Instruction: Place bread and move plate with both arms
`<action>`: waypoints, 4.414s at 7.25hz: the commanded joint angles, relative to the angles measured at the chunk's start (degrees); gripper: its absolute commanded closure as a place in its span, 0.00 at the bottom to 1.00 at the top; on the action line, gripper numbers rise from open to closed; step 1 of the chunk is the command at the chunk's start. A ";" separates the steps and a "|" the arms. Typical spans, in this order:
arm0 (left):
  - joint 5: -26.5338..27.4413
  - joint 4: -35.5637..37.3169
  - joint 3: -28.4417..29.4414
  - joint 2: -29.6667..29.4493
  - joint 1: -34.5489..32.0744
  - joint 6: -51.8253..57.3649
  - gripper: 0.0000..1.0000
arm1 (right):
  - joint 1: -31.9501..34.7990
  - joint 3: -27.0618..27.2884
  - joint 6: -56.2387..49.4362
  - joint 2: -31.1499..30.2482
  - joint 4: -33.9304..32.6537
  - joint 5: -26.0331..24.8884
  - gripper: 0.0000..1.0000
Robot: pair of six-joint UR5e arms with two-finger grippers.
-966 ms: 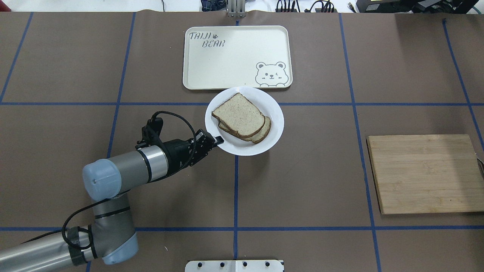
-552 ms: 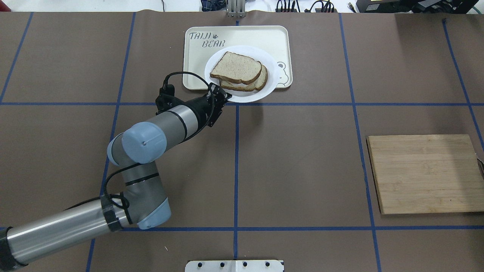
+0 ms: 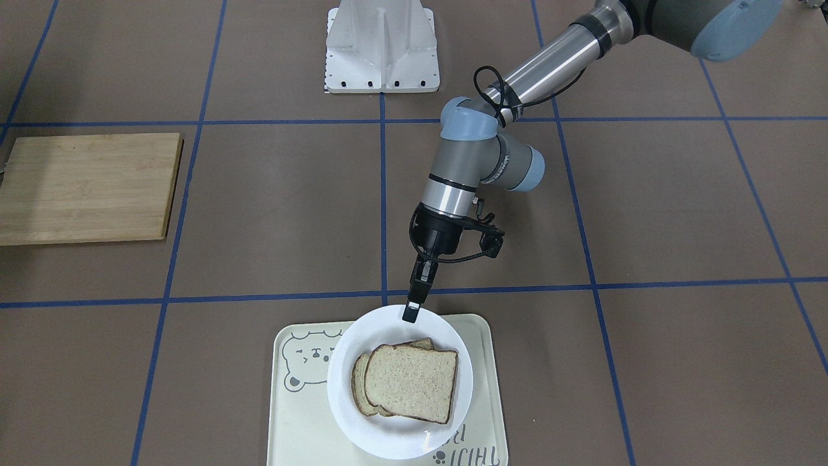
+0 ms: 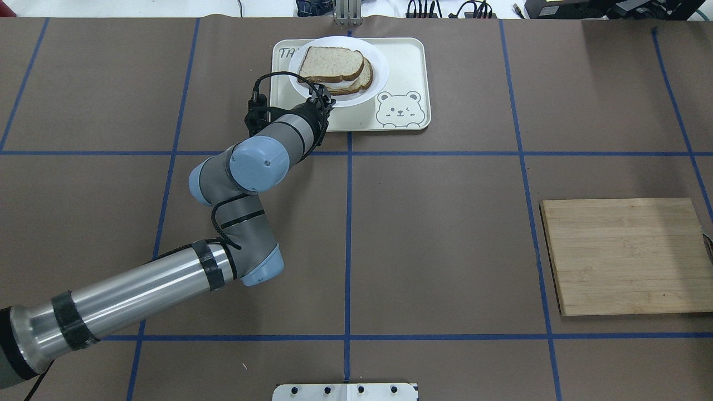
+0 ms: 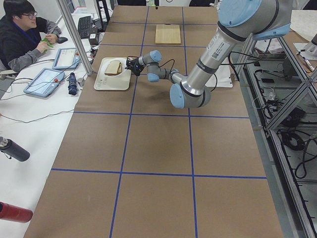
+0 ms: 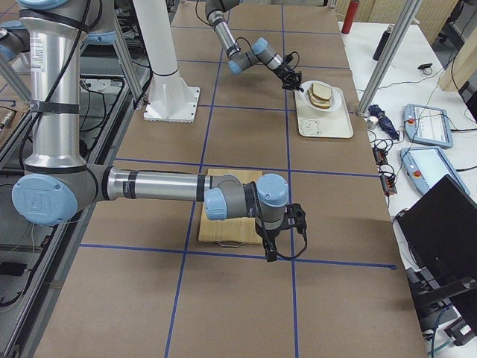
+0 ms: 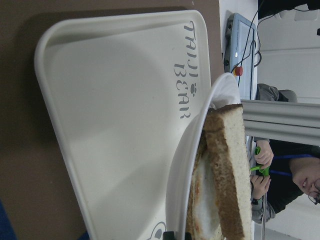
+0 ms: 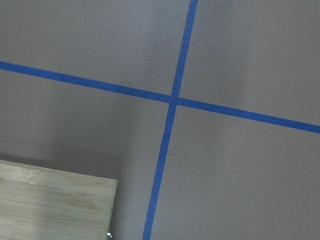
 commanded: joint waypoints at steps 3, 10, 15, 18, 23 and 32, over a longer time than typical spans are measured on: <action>0.91 0.07 7.17 -3.38 0.10 3.41 0.51 | -0.02 -2.90 -0.12 2.43 0.01 -0.01 0.00; -17.44 7.06 -23.27 12.94 0.01 27.03 0.01 | -0.02 -2.81 -0.38 2.61 0.10 0.26 0.00; -23.70 51.79 -51.43 24.29 -0.94 67.35 0.01 | -0.02 -2.72 -0.73 2.08 0.28 0.26 0.00; -32.68 57.02 -53.12 33.41 -13.45 96.06 0.01 | -0.02 -2.72 -0.74 1.99 0.28 0.17 0.00; -59.49 57.46 -46.65 49.79 -41.51 124.11 0.01 | 0.07 -2.29 -0.74 1.73 0.28 0.26 0.00; -63.59 45.63 -43.54 63.84 -56.67 142.83 0.01 | 0.59 -2.02 -0.74 1.81 -0.51 0.35 0.00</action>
